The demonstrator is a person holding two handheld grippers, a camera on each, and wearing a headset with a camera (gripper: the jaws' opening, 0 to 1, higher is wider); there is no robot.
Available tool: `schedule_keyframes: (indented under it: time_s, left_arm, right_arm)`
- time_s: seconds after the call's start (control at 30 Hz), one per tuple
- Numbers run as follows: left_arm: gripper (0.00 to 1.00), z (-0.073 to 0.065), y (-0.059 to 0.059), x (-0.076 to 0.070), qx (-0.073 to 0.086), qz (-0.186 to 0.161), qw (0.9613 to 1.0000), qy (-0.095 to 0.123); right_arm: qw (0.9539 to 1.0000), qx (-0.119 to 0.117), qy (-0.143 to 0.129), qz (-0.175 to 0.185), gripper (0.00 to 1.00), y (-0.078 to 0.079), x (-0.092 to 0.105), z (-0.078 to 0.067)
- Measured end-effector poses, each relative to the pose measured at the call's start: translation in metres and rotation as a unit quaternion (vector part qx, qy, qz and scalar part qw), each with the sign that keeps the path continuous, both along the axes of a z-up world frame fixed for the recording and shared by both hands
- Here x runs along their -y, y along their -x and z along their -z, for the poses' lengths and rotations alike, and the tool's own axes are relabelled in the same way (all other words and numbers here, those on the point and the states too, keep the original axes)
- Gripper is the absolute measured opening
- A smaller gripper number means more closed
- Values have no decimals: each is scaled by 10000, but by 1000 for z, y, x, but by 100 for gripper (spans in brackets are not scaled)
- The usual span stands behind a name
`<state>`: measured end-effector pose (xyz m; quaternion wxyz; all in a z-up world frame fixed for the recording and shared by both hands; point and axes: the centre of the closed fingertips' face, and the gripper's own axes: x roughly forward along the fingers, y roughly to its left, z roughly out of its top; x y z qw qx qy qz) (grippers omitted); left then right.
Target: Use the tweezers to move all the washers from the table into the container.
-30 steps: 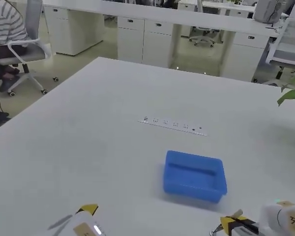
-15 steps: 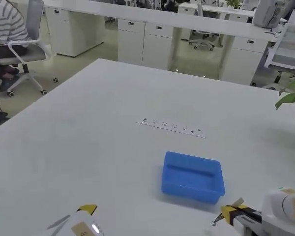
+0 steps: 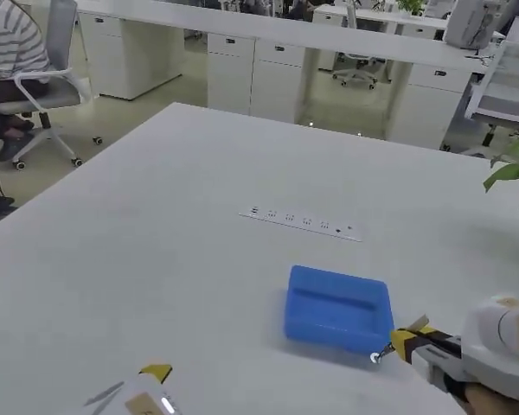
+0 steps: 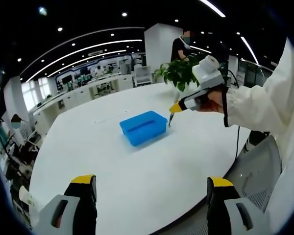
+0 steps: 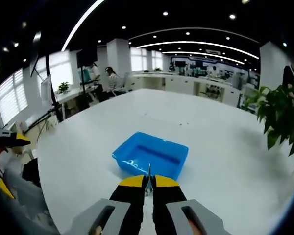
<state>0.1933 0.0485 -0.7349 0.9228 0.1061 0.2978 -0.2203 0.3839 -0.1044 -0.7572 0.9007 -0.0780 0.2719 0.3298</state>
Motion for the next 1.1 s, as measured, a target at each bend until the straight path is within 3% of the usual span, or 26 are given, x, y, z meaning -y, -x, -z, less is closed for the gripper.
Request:
schedule_keyframes:
  time_s: [0.5, 0.63, 1.1]
  left_arm:
    - [96, 2, -2, 2, -73, 95, 9999, -42]
    - [96, 3, -4, 0, -99, 82, 9999, -25]
    - [95, 10, -18, 3, -175, 179, 9997, -43]
  right_arm:
    - [9994, 330, 79, -29, 1, -36, -11, -13]
    - [9990, 362, 246, -37, 1, -45, -11, -4]
    - [9989, -81, 452, 14, 2, -58, -10, 35]
